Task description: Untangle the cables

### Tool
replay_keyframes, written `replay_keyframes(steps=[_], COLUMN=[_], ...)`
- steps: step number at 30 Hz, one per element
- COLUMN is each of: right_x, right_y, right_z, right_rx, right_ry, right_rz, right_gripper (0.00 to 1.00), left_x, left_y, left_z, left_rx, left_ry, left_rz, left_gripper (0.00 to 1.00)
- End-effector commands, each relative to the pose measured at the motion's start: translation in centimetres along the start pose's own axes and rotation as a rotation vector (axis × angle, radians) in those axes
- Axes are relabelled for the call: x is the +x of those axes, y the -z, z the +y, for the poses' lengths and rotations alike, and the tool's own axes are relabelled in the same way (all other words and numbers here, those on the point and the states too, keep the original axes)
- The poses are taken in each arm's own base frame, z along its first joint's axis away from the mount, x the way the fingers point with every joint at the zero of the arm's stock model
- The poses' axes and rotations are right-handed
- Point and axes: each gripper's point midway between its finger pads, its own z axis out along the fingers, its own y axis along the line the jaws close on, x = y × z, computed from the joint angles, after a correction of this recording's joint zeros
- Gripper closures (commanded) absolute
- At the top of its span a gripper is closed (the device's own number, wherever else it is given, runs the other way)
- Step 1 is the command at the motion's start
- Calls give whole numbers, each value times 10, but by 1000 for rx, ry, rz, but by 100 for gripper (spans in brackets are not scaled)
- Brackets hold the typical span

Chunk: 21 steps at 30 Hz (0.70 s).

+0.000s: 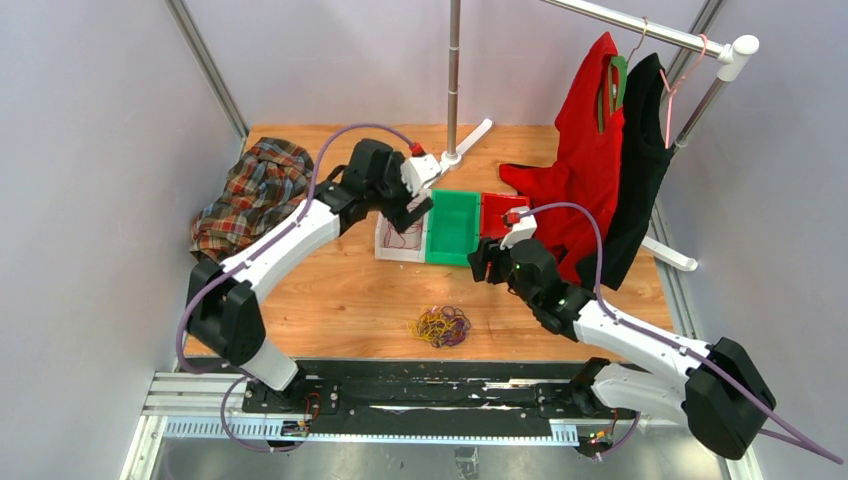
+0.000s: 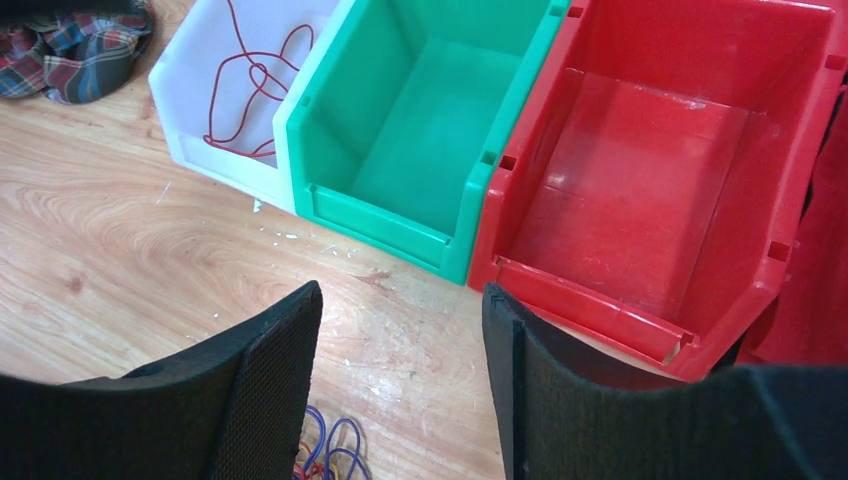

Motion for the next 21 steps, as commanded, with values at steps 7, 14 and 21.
replay_keyframes(steps=[7,14,21], right_x=[15,30,31], right_y=[14,25,29], right_z=[-5,-8,0], right_rx=[-21,-38,-82], right_ry=[-2,-21,-42], right_rz=[43,76,81], right_gripper=[37,38,41], left_x=[83,116,119], left_y=[53,38,19], left_z=[-183,-212,-222], left_rx=[613,672,693], left_ry=[109,121,171], left_rz=[188,251,223], left_gripper=[14,24,38])
